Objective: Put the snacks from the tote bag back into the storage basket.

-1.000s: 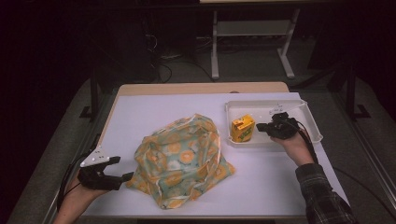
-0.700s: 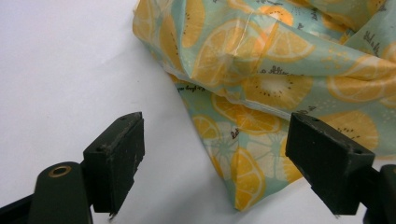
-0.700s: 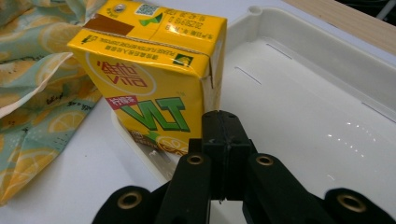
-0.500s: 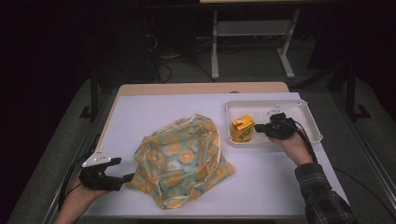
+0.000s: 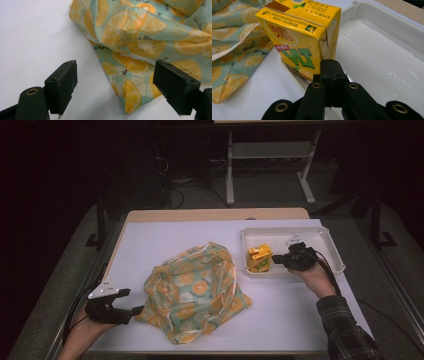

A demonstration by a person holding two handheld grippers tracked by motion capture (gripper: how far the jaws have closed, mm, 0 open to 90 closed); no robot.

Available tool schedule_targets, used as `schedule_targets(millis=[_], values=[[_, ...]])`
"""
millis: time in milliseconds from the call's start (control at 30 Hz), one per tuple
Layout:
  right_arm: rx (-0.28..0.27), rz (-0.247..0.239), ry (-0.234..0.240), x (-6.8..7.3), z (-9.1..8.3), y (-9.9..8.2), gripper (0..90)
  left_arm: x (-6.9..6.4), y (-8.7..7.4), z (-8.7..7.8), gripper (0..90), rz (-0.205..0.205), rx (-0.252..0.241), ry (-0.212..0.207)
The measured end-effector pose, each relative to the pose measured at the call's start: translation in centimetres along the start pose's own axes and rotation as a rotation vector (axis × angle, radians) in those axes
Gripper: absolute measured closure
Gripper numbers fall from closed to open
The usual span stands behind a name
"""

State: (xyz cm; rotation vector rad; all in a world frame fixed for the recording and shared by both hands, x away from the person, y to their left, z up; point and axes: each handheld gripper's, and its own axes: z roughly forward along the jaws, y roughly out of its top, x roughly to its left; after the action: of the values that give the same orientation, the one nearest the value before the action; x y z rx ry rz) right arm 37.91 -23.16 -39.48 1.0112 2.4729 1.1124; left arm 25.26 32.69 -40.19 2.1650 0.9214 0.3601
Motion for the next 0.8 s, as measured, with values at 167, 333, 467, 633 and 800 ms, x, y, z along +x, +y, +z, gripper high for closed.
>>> schedule_targets(millis=[167,333,467,633,800], values=[[0.006,-0.003,0.01,0.1,-0.1,-0.1,90.0,0.0,0.0,0.0,19.1,-0.003,0.002,-0.004],[0.011,-0.006,0.021,0.5,-0.4,-0.2,90.0,0.0,0.0,0.1,19.1,-0.004,0.003,-0.004],[0.016,-0.014,0.029,0.8,-0.6,-0.4,90.0,0.0,0.1,0.1,19.1,-0.003,0.004,-0.005],[0.028,-0.029,0.032,1.3,-0.8,-0.5,90.0,0.0,0.1,0.2,19.1,0.001,0.008,-0.009],[0.026,-0.03,0.021,1.3,-0.9,-0.5,88.9,0.0,0.1,0.2,19.1,0.003,0.01,-0.011]])
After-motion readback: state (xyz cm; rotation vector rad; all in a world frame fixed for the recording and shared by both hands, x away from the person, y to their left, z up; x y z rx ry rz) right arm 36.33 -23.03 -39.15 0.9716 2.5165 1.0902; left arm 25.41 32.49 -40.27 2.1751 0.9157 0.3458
